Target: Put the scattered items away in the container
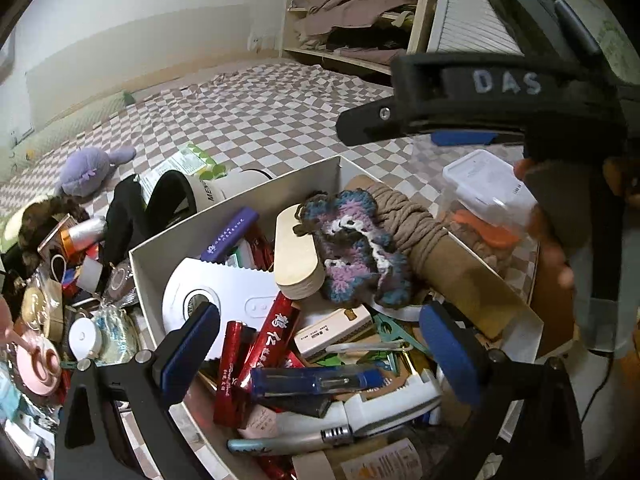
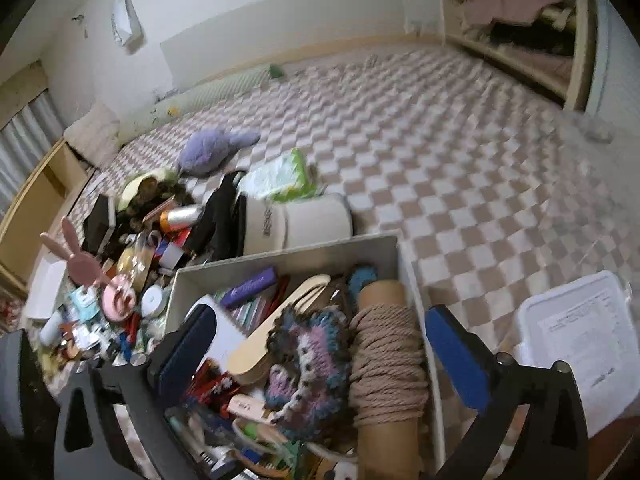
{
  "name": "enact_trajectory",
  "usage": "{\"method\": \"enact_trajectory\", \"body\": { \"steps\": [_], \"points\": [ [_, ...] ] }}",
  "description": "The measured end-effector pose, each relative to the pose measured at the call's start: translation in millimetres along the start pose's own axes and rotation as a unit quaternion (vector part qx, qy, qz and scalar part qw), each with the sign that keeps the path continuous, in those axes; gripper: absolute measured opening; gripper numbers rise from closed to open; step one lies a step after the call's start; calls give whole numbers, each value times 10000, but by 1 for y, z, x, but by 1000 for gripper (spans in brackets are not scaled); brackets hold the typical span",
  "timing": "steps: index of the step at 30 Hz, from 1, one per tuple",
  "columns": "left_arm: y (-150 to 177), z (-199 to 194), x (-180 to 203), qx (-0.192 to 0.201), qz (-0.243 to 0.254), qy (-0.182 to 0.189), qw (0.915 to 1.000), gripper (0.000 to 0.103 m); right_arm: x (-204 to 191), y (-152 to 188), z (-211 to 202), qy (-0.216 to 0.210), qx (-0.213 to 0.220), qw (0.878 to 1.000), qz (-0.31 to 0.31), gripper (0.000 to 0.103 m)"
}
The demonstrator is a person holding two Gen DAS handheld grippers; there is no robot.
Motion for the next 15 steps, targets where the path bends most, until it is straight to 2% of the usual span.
{"method": "enact_trajectory", "body": {
  "steps": [3,7,15],
  "points": [
    [-2,-9,0,78,-17,36,10000,101,2,-3,-11,247,302,9992,-128,103],
    [-1,-24,-4,197,-84,-16,9998,101,2,-4,-32,377,738,9964,-192,103],
    [3,-61,-20,428,-154,-336,9984,101,-9,4,-70,291,1426,9893,-50,103]
  ]
}}
Point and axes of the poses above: each gripper's, at about its wrist camera, not at the fingertips, and z roughly the way its jaws point, x to its right, y to its underside, the point moved 9 cm from there along z, roughly the way its jaws point, and after that the axes turned 8 degrees about z, right-handed, at the moved point
